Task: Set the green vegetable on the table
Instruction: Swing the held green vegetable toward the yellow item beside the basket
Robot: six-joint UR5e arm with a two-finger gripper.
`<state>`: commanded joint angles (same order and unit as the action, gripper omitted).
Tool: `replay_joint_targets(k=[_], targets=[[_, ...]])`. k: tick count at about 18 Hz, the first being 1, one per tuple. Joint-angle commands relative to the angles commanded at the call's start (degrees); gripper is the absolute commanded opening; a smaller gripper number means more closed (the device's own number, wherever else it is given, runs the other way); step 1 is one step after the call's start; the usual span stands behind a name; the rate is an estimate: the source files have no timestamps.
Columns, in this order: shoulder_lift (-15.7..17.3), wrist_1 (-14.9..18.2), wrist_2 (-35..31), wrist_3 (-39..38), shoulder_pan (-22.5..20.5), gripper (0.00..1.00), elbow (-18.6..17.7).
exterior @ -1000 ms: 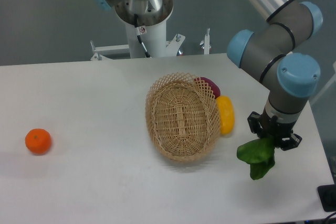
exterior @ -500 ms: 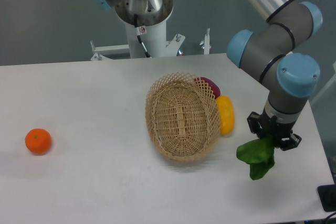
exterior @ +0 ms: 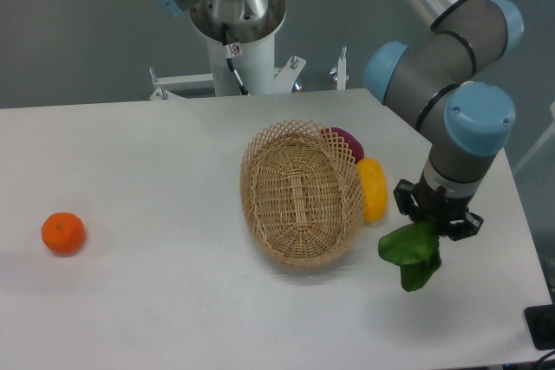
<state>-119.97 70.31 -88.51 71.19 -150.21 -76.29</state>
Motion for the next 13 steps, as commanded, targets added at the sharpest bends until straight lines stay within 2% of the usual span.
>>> replay_joint_targets(k=[7, 9, 13], targets=[[0.53, 2.9, 0.35, -3.77, 1.14, 0.27, 0.18], [0.62, 5.44, 1.23, -5.09, 1.49, 0.27, 0.53], [0.7, 5.98, 1.23, -5.27, 1.5, 0.27, 0.7]])
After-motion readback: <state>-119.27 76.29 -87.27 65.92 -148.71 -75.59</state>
